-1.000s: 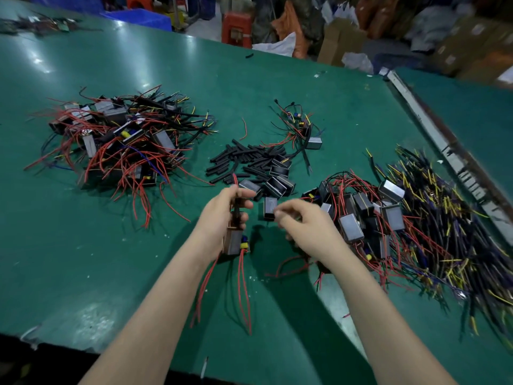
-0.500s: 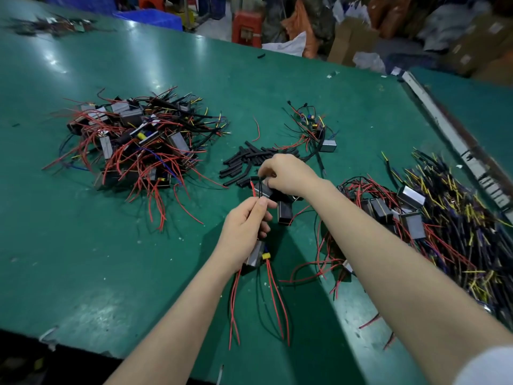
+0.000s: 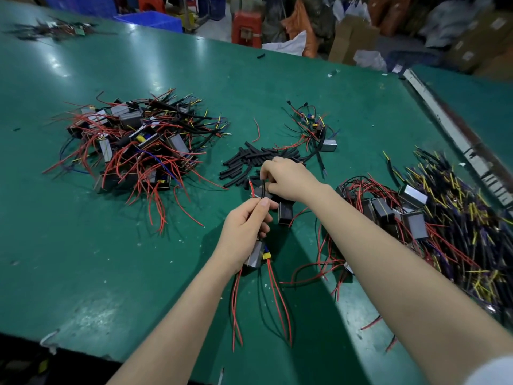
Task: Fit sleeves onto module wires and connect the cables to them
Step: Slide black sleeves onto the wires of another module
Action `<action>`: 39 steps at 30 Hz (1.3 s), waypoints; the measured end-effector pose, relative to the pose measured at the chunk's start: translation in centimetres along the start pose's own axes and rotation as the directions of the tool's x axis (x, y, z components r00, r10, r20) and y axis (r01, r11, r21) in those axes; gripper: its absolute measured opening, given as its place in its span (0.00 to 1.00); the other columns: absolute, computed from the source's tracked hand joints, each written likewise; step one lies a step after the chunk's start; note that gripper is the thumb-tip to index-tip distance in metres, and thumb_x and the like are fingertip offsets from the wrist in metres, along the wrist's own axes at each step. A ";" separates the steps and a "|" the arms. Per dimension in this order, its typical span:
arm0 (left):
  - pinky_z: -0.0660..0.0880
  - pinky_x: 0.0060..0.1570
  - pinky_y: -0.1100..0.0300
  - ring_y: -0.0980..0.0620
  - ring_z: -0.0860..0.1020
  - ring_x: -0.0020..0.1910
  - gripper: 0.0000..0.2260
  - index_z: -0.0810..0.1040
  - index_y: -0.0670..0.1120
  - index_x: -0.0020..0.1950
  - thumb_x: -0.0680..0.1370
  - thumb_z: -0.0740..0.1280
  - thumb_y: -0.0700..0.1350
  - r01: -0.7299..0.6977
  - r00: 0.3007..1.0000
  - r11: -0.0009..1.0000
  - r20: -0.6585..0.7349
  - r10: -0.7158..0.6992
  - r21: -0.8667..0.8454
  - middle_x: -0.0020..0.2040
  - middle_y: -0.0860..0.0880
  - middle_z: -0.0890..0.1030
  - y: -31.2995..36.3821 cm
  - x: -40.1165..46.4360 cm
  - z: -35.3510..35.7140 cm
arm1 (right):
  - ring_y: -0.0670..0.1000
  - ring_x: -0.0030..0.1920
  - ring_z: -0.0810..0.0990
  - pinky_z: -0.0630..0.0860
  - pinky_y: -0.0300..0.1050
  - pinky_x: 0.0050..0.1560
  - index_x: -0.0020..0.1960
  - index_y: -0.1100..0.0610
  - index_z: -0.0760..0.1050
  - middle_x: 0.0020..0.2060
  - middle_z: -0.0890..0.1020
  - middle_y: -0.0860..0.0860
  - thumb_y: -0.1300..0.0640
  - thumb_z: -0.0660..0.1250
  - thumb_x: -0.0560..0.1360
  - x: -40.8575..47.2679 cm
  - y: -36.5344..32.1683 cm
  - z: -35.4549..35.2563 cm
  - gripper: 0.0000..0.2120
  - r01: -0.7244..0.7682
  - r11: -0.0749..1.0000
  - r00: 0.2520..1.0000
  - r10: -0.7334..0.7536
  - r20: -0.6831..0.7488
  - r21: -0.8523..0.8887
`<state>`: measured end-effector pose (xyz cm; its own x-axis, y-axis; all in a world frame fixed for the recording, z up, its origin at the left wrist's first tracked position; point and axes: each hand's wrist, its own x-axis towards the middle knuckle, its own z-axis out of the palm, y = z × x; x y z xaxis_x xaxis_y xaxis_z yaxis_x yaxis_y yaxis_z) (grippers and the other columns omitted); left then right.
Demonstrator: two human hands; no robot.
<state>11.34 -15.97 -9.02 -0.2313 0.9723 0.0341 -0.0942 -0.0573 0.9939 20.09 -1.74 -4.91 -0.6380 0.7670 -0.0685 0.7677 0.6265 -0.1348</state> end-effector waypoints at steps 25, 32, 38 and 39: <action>0.65 0.30 0.67 0.60 0.67 0.29 0.10 0.84 0.53 0.42 0.75 0.65 0.54 -0.083 0.996 0.995 0.043 0.080 0.062 0.29 0.57 0.71 -0.2 0.0 -0.1 | 0.40 0.37 0.77 0.71 0.31 0.35 0.55 0.49 0.72 0.37 0.83 0.45 0.63 0.62 0.80 -8.1 -3.3 -1.2 0.10 0.334 0.079 0.833 0.442 -0.334 0.939; 0.64 0.30 0.67 0.60 0.66 0.29 0.09 0.84 0.62 0.46 0.73 0.64 0.58 -0.073 0.996 0.996 0.057 0.069 0.061 0.30 0.58 0.72 -0.3 0.0 -0.2 | 0.45 0.48 0.79 0.75 0.40 0.51 0.57 0.47 0.72 0.45 0.83 0.51 0.60 0.65 0.79 -8.7 -3.7 -0.7 0.10 0.390 0.369 0.686 0.495 -0.533 0.844; 0.64 0.30 0.67 0.60 0.66 0.29 0.09 0.84 0.62 0.46 0.73 0.64 0.58 -0.075 0.996 0.995 0.051 0.072 0.063 0.29 0.58 0.71 -0.1 0.0 -0.2 | 0.41 0.47 0.78 0.76 0.44 0.50 0.54 0.43 0.72 0.46 0.83 0.51 0.59 0.66 0.78 -8.6 -4.1 0.1 0.11 0.359 0.419 0.715 0.451 -0.534 0.834; 0.64 0.30 0.67 0.60 0.66 0.30 0.09 0.84 0.62 0.45 0.73 0.64 0.58 -0.075 0.996 0.995 0.051 0.072 0.062 0.29 0.58 0.71 -0.1 0.0 -0.2 | 0.40 0.46 0.78 0.75 0.40 0.48 0.54 0.43 0.72 0.45 0.83 0.48 0.59 0.66 0.78 -8.5 -4.0 0.0 0.12 0.365 0.417 0.713 0.450 -0.538 0.832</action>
<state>11.16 -16.04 -9.13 -0.1875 0.9760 0.1105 -0.0161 -0.1156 0.9932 22.45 -10.81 -3.79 -0.0770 0.9029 0.4228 0.0371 0.4264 -0.9038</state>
